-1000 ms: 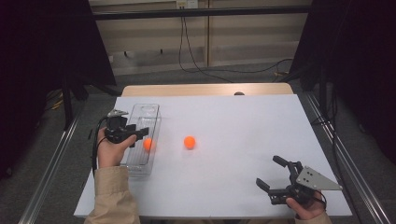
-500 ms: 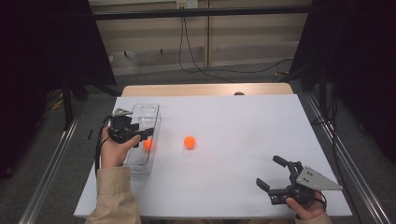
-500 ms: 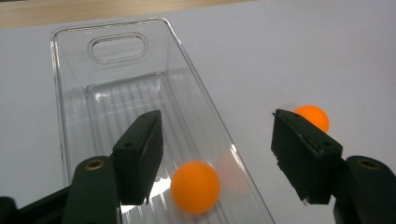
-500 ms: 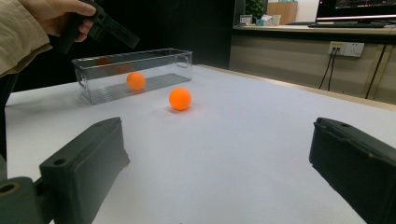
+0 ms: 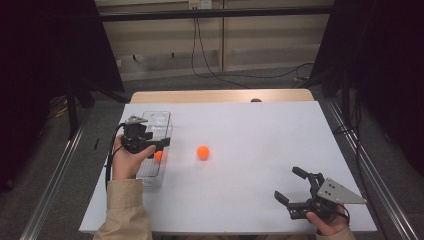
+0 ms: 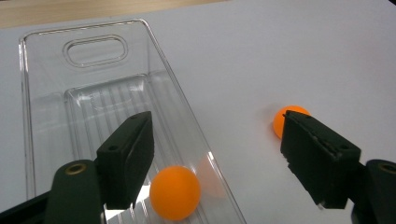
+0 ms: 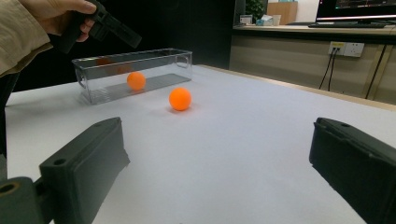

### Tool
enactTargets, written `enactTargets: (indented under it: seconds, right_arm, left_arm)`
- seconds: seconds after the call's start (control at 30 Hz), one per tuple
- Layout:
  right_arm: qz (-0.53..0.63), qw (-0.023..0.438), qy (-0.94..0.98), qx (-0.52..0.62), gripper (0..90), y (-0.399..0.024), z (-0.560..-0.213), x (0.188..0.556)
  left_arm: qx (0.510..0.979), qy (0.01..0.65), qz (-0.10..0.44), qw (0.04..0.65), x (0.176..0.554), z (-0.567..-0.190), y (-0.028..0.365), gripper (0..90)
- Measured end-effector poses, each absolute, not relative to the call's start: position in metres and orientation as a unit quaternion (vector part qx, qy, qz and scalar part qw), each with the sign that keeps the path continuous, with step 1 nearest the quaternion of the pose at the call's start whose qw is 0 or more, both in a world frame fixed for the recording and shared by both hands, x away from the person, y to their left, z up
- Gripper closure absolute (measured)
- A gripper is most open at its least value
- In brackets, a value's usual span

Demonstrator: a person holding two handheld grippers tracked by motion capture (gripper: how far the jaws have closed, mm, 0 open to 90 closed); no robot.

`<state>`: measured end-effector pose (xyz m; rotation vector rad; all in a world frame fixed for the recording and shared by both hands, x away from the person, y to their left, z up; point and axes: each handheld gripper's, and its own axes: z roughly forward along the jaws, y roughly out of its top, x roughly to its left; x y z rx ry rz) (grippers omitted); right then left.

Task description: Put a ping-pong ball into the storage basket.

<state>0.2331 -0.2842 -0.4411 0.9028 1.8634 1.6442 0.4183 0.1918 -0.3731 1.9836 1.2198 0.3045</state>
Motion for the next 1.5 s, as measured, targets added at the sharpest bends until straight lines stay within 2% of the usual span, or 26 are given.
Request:
enactTargets:
  seconds: [0.73,1.5]
  right_arm:
    - [0.603,0.245,0.684,0.33,2.9,-0.284,-0.441,0.233]
    - [0.602,0.245,0.684,0.331,2.8,-0.284,-0.441,0.233]
  left_arm:
    - [0.796,0.459,0.105,0.38,0.418,-0.374,0.17,16.6]
    - [0.804,0.449,0.095,0.378,0.418,-0.378,0.154,13.9]
